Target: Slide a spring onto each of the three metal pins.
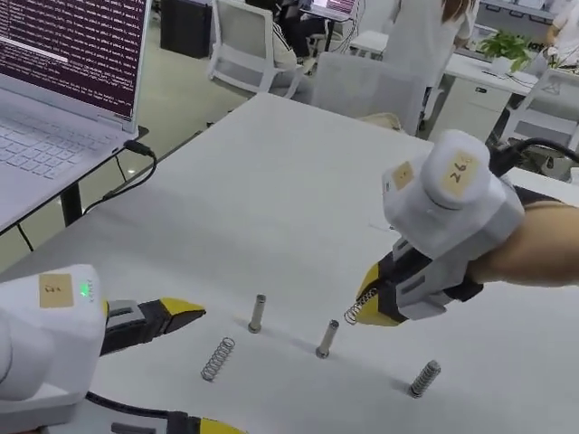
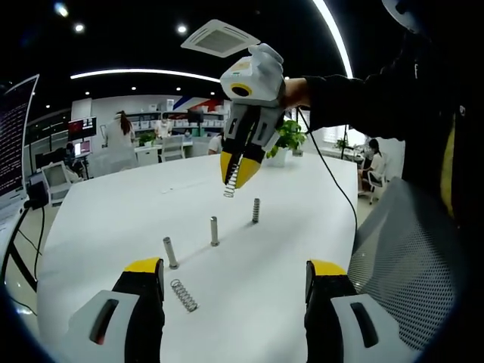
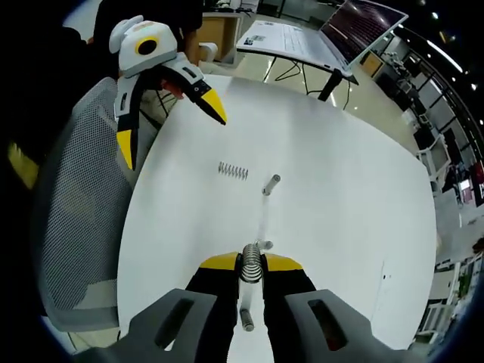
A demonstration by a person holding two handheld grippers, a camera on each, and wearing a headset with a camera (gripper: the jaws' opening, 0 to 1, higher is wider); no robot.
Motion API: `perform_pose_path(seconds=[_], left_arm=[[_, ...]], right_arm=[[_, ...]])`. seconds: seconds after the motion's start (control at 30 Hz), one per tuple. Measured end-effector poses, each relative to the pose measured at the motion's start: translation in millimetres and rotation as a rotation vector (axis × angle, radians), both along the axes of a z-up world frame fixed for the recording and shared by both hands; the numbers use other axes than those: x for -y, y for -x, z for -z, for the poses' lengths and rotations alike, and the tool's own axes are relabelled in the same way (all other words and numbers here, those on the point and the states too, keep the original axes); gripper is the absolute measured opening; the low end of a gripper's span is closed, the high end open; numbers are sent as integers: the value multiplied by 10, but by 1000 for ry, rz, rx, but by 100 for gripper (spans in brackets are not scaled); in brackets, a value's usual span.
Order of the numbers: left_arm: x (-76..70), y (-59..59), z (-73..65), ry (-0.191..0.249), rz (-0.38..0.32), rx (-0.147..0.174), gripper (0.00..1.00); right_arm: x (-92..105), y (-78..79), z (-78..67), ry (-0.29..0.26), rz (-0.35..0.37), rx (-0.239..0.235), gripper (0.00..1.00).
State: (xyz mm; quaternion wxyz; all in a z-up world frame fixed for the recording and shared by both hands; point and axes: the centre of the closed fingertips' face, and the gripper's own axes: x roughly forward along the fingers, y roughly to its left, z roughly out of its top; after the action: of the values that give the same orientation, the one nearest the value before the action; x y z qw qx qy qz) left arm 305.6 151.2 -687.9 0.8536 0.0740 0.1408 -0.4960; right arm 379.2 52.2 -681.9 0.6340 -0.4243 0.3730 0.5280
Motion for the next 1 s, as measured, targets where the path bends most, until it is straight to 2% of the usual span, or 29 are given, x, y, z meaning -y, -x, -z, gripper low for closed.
perform_pose_path(seconds=[0.07, 0.2, 0.5, 1.0], left_arm=[[8, 2, -1, 0, 2, 2, 73], [39, 11, -15, 5, 6, 4, 73], [44, 1, -11, 0, 11, 9, 72], [40, -22, 39, -8, 19, -1, 71]], right_arm=[[0, -33, 34, 11, 1, -12, 8], [31, -124, 123, 70, -17, -15, 8], [5, -202, 282, 97, -26, -62, 8], [11, -254, 442, 108, -17, -93, 8]])
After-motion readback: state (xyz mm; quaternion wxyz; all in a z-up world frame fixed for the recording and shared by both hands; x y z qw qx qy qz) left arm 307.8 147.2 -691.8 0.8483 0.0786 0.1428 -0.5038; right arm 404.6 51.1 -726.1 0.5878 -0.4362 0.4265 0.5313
